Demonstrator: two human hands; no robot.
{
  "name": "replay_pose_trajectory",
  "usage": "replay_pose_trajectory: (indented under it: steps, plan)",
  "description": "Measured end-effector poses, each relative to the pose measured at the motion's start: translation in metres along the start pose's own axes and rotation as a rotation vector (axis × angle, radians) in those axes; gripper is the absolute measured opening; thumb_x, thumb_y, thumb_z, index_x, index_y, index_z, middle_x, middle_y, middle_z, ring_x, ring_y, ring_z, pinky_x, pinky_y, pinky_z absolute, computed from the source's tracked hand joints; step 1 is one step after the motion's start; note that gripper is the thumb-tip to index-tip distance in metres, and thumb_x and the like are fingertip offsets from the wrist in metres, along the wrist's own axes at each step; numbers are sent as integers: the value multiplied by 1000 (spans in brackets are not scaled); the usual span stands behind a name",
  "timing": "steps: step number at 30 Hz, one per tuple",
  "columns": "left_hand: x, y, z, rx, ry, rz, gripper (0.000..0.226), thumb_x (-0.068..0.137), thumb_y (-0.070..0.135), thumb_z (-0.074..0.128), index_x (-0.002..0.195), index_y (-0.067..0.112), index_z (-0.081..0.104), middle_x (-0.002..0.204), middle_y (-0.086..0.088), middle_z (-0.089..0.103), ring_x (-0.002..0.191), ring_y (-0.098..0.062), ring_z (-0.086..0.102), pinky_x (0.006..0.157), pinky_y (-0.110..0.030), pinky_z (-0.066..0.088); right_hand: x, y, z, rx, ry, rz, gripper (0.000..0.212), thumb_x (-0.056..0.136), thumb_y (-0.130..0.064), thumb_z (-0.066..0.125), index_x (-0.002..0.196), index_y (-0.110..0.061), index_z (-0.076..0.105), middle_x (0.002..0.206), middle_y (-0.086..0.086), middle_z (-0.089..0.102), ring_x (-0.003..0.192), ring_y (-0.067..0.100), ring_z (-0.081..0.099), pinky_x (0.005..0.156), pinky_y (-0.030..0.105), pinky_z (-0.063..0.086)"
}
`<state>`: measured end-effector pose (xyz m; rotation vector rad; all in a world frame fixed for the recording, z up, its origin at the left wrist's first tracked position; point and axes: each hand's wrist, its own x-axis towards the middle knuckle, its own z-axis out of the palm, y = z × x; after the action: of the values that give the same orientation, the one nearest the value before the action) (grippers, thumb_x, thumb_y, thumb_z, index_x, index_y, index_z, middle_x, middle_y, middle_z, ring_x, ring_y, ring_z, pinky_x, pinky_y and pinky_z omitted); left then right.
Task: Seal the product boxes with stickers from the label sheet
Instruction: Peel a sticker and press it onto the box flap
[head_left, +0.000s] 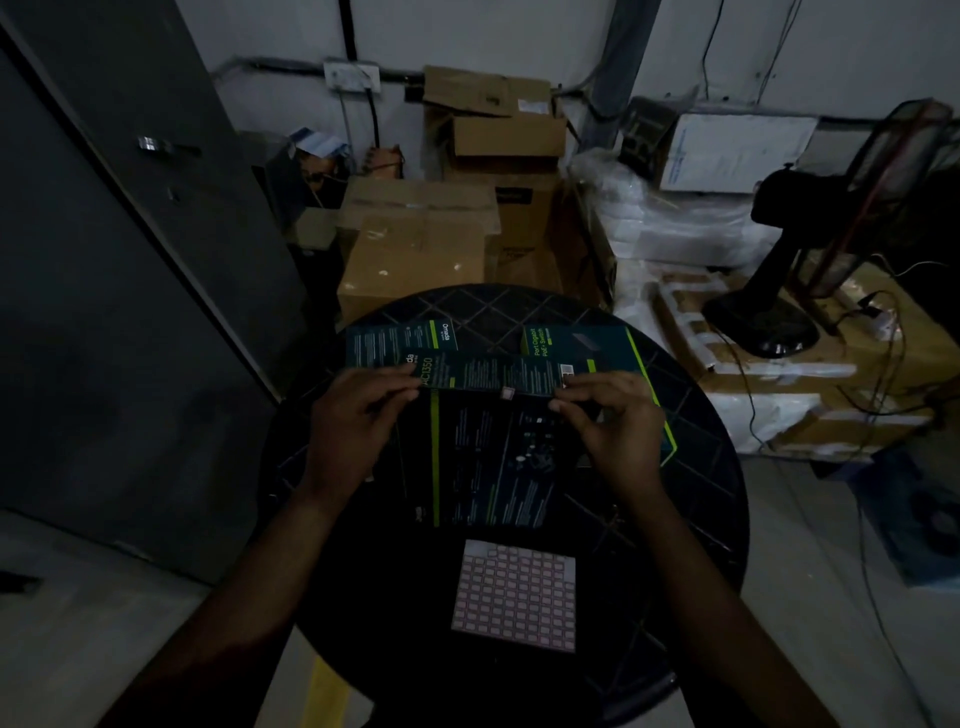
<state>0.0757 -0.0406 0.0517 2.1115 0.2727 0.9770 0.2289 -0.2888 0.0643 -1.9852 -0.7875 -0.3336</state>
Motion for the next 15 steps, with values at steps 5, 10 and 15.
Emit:
replay_pose_trajectory:
  steps: [5, 10, 15]
  plan:
    - [-6, -9, -1, -260, 41, -212, 18, 89, 7, 69, 106, 10, 75, 115, 4, 73, 113, -14, 67, 95, -42, 56, 4, 16, -18, 225, 35, 102, 10, 73, -10, 86, 82, -11, 80, 90, 2, 76, 93, 19, 73, 86, 37, 58]
    - [-12, -3, 11, -301, 128, -304, 24, 94, 2, 62, 112, 13, 74, 122, 10, 70, 118, -14, 64, 92, -44, 57, 11, 34, -27, 342, -45, 230, 19, 73, -5, 84, 90, -8, 77, 94, 5, 75, 92, 13, 72, 83, 30, 56]
    - [-16, 1, 13, -76, 142, -188, 30, 97, 6, 59, 121, 20, 70, 117, 3, 71, 107, -11, 68, 95, -42, 55, -3, 65, -4, 276, -487, 409, 83, 65, -5, 91, 136, -16, 50, 121, -5, 60, 107, 3, 61, 87, 21, 54]
